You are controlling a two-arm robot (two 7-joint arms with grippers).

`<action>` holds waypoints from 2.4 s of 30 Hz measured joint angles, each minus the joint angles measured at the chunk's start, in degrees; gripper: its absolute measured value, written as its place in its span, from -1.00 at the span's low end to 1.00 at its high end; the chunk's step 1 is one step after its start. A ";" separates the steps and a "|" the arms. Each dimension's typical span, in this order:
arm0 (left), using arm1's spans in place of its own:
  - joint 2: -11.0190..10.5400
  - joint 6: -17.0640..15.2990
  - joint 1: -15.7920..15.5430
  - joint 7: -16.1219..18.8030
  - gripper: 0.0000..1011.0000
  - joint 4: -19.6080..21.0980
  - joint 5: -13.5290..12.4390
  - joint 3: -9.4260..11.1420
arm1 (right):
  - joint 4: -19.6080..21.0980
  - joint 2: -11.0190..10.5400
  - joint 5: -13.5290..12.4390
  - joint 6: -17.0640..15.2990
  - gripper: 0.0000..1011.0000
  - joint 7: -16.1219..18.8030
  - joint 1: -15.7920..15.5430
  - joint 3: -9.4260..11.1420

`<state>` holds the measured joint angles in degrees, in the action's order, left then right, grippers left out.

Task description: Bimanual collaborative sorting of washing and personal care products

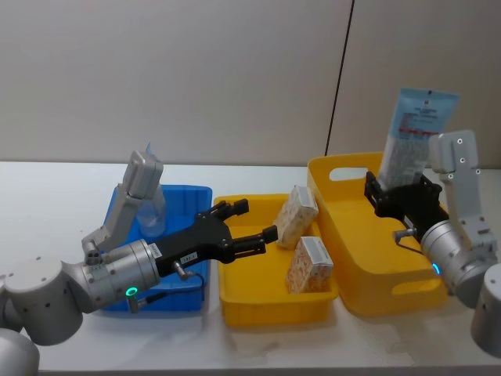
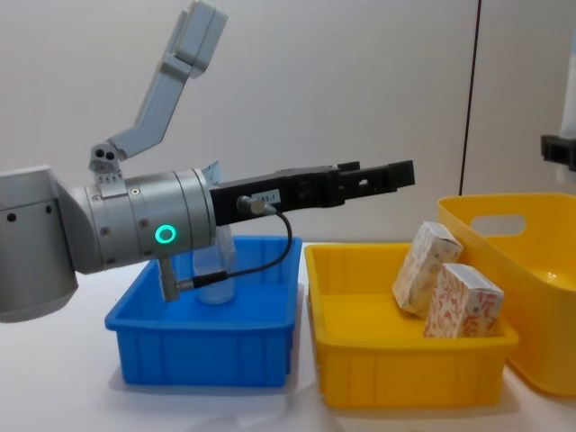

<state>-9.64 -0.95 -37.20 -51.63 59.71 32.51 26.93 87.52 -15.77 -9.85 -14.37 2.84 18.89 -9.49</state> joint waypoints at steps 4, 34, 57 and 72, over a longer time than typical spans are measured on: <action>0.00 0.00 0.00 0.00 0.98 0.00 0.00 0.00 | 0.12 -0.01 -1.19 -3.80 0.10 0.68 0.51 0.68; 0.00 0.00 0.00 0.00 0.98 0.00 0.00 0.00 | -3.45 0.01 0.69 -8.42 0.10 0.65 1.41 0.32; -0.02 0.00 0.00 0.00 0.98 0.00 0.00 0.00 | -4.41 0.52 2.72 -5.33 0.55 -1.09 1.46 0.21; 0.00 0.00 0.00 0.00 0.98 0.00 0.00 0.00 | -4.52 0.59 2.94 -4.92 0.99 -1.29 1.47 0.22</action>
<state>-9.63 -0.95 -37.20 -51.62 59.71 32.51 26.93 83.00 -15.18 -6.90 -19.29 1.55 20.35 -9.27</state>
